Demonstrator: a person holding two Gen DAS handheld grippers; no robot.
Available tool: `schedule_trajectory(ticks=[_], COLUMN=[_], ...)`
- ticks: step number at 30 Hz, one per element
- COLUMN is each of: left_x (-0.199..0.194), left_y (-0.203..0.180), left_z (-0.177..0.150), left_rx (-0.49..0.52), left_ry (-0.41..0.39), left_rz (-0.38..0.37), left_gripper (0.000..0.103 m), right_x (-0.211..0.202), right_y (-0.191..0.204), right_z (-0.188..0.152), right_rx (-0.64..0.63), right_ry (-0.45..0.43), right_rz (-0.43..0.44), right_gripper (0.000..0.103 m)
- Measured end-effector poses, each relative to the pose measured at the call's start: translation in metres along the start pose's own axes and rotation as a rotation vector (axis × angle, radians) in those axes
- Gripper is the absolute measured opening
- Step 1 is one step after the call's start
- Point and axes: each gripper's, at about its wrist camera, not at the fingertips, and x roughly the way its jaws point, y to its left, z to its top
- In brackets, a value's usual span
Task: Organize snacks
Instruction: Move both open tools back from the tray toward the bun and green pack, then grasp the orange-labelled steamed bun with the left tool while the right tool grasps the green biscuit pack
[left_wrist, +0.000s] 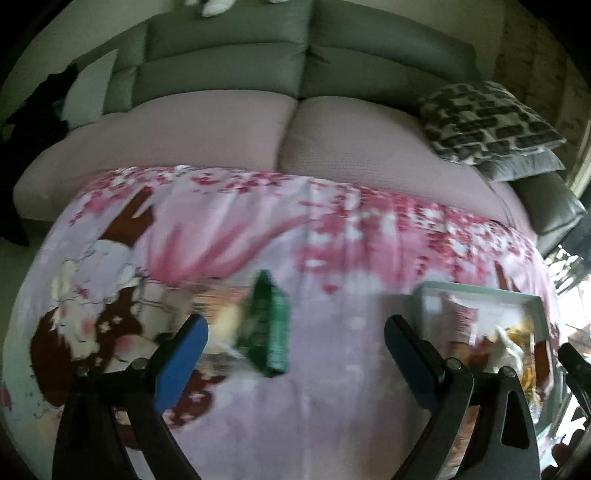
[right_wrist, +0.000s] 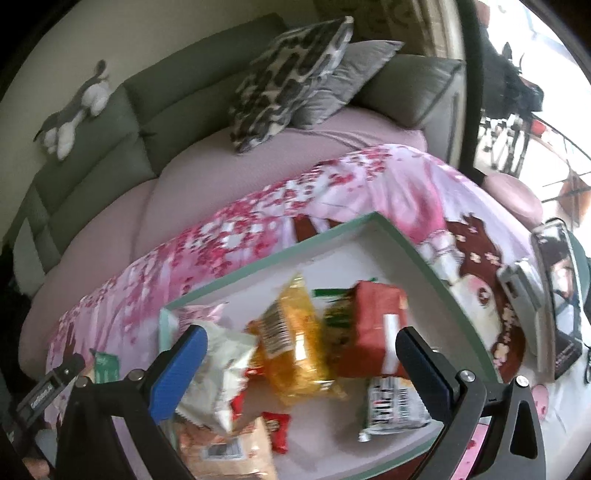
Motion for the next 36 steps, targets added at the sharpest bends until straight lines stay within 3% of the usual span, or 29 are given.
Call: schedule_trajectory(ticks=[16,23,28,36], left_x=[0.001,-0.007,-0.002,0.019], left_y=[0.094,0.135,0.152,0.146], left_z=[0.001,0.0,-0.004,-0.003], left_rx=[-0.193,-0.267,-0.31,-0.278], left_ry=[0.021,0.004,0.026,0.078], left_rz=[0.103,0.196,0.151,0.081], left_gripper=[0.096,0.096,0.096,0.096], right_x=[0.004,0.007,0.015,0.029], right_y=[0.088,0.116,0.14,0.187], right_z=[-0.025,-0.034,-0.042,-0.052], right_rx=[-0.184,-0.239,-0.274,-0.324], right_ry=[0.057,0.074,0.117,0.159], right_rz=[0.139,0.186,0.222,0.304], right_gripper=[0.103,0.103,0.103,0.103])
